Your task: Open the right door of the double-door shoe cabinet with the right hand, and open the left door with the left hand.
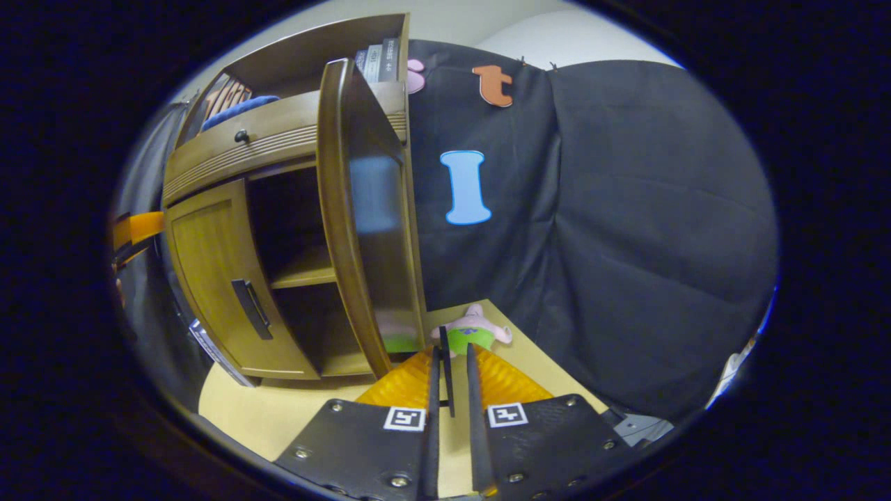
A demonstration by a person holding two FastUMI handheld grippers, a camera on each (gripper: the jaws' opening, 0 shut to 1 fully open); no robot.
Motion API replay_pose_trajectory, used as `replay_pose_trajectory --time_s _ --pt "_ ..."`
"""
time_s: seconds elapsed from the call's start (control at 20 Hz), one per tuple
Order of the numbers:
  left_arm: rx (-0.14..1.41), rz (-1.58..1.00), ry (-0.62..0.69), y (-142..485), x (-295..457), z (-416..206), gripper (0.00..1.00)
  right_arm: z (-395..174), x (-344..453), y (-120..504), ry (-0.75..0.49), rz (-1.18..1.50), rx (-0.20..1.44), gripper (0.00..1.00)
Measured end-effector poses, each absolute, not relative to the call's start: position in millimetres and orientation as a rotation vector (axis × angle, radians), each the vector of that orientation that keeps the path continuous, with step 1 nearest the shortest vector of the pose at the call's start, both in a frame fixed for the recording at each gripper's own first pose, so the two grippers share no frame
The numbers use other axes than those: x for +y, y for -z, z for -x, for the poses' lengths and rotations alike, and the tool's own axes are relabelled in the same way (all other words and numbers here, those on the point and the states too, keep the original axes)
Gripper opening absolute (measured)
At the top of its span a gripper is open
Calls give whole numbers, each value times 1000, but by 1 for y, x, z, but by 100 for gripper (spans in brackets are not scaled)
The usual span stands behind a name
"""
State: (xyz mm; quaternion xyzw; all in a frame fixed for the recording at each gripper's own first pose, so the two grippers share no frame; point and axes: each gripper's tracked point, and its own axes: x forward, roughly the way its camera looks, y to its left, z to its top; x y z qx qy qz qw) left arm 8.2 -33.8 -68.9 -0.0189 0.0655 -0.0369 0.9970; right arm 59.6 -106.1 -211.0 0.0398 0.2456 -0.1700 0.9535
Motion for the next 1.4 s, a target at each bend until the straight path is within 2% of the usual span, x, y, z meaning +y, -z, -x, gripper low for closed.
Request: replay_pose_trajectory --time_s 0.2,0.75,0.85,0.9,0.95,1.1,1.3,1.35,1.4 --pt "138 30 67 74 -32 -9 96 -60 -114 209 346 -76 497 18" --pt "177 7 44 98 -27 -26 96 -48 -152 203 456 -48 486 18" --pt "200 7 42 108 -27 -32 96 -47 -152 203 458 -71 481 18" --pt "218 13 40 115 -28 -34 94 -48 -152 204 460 -78 480 18" --pt "236 21 42 122 -30 -37 96 -49 -153 203 463 -79 479 18" --pt "289 26 52 143 -35 -46 96 -48 -154 199 472 -113 473 19" --pt "333 17 59 165 -43 -63 89 -44 -161 170 512 -118 414 18" --pt "339 17 60 170 -45 -68 91 -41 -162 162 520 -112 400 18" --pt "353 12 59 177 -48 -71 84 -39 -163 152 528 -103 379 19"
